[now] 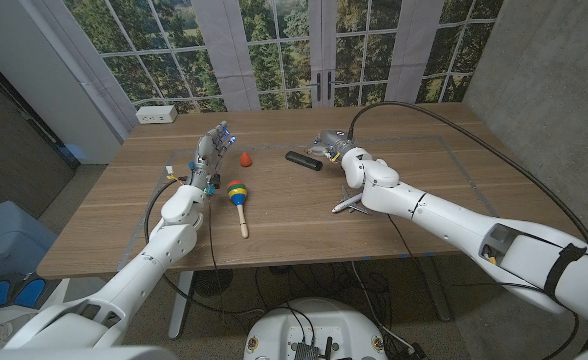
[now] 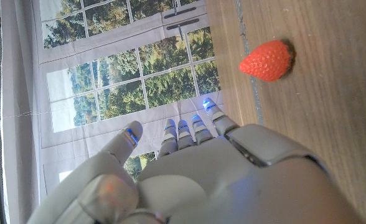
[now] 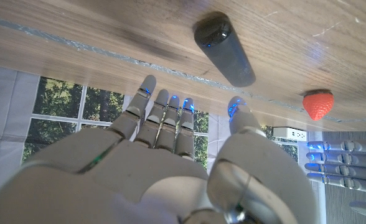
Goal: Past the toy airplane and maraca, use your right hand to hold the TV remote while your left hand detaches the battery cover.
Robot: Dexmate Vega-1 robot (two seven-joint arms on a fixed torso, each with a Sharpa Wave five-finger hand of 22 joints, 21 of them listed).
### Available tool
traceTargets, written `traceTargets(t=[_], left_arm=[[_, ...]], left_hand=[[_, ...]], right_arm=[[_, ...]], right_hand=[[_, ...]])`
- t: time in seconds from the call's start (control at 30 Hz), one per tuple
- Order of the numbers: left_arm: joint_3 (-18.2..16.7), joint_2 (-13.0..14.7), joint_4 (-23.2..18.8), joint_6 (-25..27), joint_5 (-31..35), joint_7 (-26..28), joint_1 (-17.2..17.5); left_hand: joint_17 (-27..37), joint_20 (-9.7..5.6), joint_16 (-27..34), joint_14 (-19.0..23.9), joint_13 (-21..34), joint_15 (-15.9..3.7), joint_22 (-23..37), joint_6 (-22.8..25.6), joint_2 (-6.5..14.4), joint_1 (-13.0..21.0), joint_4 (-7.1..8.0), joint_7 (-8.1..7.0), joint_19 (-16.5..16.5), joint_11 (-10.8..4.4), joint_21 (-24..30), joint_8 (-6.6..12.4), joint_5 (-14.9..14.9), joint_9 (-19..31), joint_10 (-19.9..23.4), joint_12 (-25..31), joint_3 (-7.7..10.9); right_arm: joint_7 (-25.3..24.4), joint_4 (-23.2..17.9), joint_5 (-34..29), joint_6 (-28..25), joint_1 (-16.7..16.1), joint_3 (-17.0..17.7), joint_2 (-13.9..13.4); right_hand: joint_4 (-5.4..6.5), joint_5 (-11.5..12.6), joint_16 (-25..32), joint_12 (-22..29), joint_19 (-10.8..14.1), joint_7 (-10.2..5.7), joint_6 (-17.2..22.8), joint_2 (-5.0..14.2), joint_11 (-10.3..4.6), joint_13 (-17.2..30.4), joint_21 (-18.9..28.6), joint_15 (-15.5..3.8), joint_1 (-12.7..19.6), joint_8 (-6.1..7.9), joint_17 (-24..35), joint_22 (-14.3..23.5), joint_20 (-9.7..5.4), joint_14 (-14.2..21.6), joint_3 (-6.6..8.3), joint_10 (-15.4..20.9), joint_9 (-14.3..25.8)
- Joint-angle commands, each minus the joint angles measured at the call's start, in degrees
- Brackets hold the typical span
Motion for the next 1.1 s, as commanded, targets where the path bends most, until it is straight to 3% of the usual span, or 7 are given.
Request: traceTargets(t=[0.03,0.53,1.1], left_arm=[[0.0,0.1,0.9,0.4,-0.1,-0.5,-0.8],[0.1,0.0,2.2,0.6,-0.3,-1.5,-1.9],[0.3,-0.3,4.0,0.6,-0.4,-2.6,-3.3]], left_hand=[[0.2,0.12,0.1,0.1,0.3,0.11,0.1,0.0,4.3,0.7,-0.03,0.06,0.1,0.16,-0.2,0.01,-0.1,0.3,-0.2,-0.2,-0.20],[0.2,0.19,0.1,0.0,0.3,0.08,0.1,0.0,4.3,0.8,-0.09,0.05,0.2,0.13,-0.3,0.00,-0.1,0.3,-0.2,-0.2,-0.23],[0.2,0.27,0.1,0.1,0.3,0.10,0.1,0.0,4.4,0.9,-0.09,0.03,0.3,0.04,-0.5,-0.02,-0.1,0.3,-0.2,-0.2,-0.27]], right_arm=[[-0.1,3.6,-2.0,-1.7,1.7,-2.5,2.2],[0.3,7.1,-1.5,-0.9,2.9,-4.3,3.8],[-1.7,11.0,-3.4,-1.3,3.6,-6.8,5.5]], right_hand=[[-0.29,-0.4,-0.3,0.1,0.1,-0.13,-0.1,-1.43,-0.43,0.1,-0.3,-1.47,0.6,-0.04,-0.1,0.1,0.37,-0.2,-0.41,0.1,0.1],[0.02,-0.8,-0.3,0.3,0.4,0.15,0.5,-2.78,-0.33,0.1,-0.7,-1.68,1.3,0.33,-0.7,0.1,0.68,0.6,-1.16,0.8,0.1],[-0.58,0.0,0.7,1.3,2.1,-0.68,2.4,-4.64,-1.15,0.6,-0.9,-3.36,5.2,1.08,-1.1,0.1,0.06,3.3,-1.45,3.3,0.0]])
